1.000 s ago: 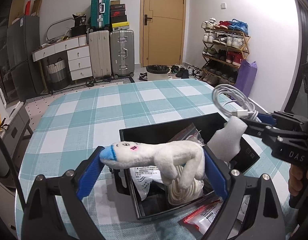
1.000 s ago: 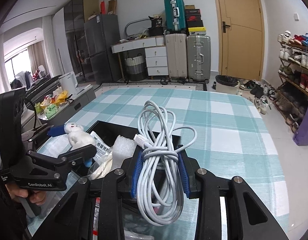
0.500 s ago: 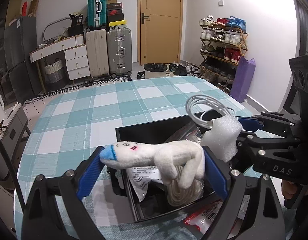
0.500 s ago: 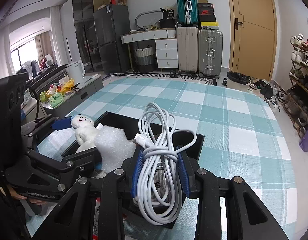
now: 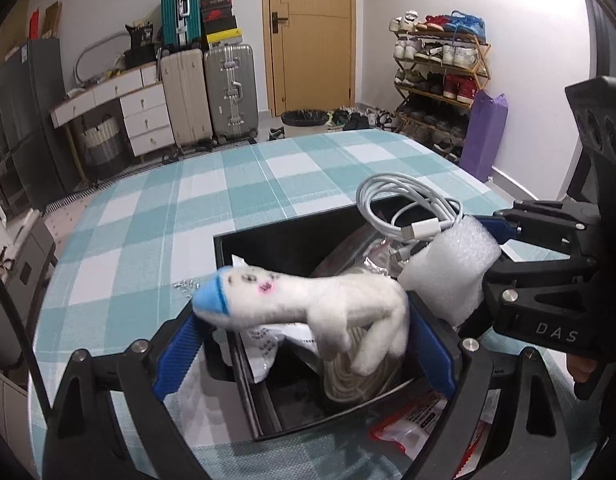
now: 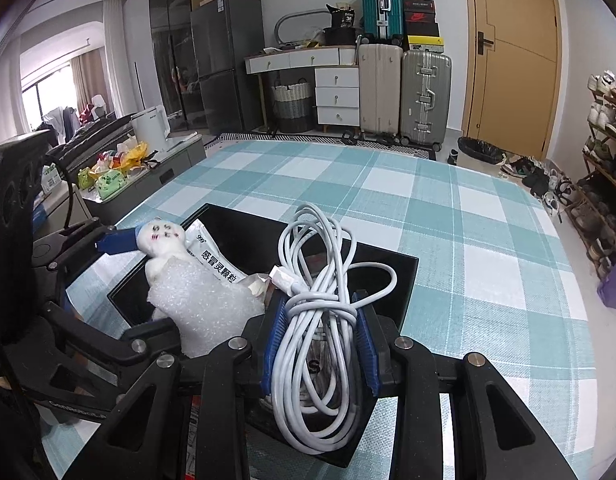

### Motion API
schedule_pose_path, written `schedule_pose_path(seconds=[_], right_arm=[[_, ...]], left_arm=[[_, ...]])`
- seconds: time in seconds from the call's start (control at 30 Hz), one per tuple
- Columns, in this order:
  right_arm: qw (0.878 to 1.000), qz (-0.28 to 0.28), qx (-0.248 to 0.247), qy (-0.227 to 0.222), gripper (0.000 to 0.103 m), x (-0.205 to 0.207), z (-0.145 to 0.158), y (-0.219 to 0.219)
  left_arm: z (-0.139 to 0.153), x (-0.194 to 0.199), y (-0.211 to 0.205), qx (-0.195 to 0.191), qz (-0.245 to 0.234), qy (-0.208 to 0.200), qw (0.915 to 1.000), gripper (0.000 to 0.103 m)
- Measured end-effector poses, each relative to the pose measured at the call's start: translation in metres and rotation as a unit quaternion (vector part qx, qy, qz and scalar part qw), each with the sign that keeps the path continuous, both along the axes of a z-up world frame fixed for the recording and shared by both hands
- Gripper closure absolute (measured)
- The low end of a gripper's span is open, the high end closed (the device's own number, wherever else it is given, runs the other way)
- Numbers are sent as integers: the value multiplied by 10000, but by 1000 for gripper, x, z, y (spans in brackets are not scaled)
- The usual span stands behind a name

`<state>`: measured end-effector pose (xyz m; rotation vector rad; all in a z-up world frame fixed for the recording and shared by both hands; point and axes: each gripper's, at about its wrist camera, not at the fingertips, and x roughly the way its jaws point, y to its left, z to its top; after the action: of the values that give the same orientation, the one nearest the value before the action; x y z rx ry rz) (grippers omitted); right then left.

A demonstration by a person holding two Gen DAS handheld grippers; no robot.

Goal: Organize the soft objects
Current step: 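Open both grippers and withdraw them from the box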

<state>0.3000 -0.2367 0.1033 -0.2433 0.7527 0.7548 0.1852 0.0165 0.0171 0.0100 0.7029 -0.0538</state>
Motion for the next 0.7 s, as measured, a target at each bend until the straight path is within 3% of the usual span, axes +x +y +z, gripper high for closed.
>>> schedule_pose_path(seconds=[0.1, 0.47, 0.7], right_arm=[[10000, 7, -1, -82, 69, -1, 1, -2], [9986, -252, 252, -385, 19, -13, 25, -35], [9983, -356, 272, -380, 3, -32, 30, -55]], left_arm=[[0, 0, 0, 13, -29, 10, 10000, 11], [9, -13, 5, -159, -50, 5, 9999, 4], [15, -23, 6, -76, 158, -71, 9998, 0]])
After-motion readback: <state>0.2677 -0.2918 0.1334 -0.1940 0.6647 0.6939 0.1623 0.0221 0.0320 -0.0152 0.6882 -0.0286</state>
